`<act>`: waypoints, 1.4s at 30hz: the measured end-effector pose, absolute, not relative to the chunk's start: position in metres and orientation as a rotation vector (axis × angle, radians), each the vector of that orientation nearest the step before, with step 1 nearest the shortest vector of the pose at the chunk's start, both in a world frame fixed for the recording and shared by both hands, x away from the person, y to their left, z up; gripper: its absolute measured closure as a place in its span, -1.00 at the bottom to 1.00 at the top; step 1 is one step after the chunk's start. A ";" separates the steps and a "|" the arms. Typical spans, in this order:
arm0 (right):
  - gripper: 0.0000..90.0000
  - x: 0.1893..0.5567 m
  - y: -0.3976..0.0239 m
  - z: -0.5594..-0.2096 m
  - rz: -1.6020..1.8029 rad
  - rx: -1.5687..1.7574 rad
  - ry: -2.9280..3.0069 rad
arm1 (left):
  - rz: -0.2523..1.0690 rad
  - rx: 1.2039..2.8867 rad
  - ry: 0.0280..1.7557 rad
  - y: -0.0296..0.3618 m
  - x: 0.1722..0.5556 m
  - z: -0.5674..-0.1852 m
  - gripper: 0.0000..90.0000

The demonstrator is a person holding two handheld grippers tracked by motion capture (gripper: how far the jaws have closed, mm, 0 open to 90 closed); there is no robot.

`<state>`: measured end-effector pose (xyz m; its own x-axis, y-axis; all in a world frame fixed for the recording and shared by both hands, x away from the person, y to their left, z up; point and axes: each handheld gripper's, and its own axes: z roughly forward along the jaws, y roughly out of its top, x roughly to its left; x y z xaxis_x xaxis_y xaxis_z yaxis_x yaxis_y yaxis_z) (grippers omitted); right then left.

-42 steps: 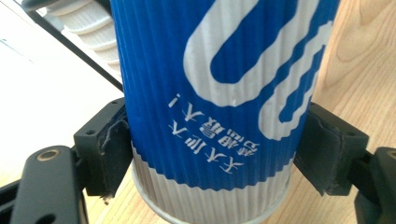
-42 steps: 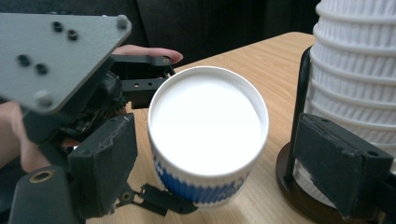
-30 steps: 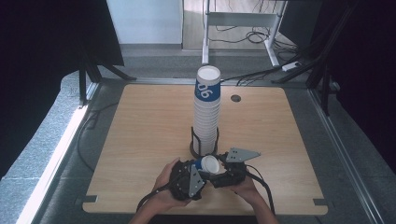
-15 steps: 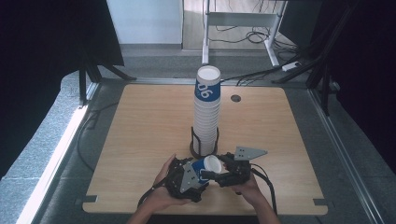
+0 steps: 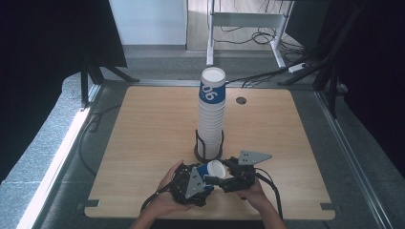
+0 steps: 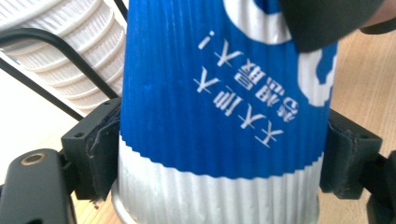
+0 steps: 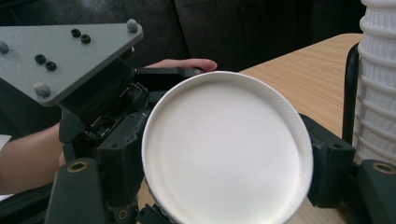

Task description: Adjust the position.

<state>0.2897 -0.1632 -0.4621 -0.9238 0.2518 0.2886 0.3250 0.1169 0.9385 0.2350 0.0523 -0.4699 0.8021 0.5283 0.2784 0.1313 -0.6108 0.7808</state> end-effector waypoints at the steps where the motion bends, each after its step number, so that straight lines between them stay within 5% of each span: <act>1: -0.39 0.290 -0.164 -0.462 -1.963 -0.595 -2.302 | 0.632 2.182 0.488 0.052 0.235 -0.470 -0.68; 22: -0.41 0.288 -0.163 -0.460 -1.953 -0.598 -2.357 | 0.634 2.204 0.484 0.053 0.237 -0.471 -0.62; 33: -0.61 0.288 -0.174 -0.444 -1.899 -0.596 -2.465 | 0.696 2.273 0.439 0.054 0.240 -0.472 -0.60; 42: -0.63 0.298 -0.177 -0.409 -1.426 -0.460 -2.823 | 0.758 2.309 0.377 0.046 0.238 -0.473 -0.60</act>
<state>0.2983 -0.1770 -0.4094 -0.9572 0.2780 0.0806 0.2298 0.5607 0.7955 0.2376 0.0463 -0.4735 0.7895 0.4499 0.4175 0.0613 -0.7346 0.6757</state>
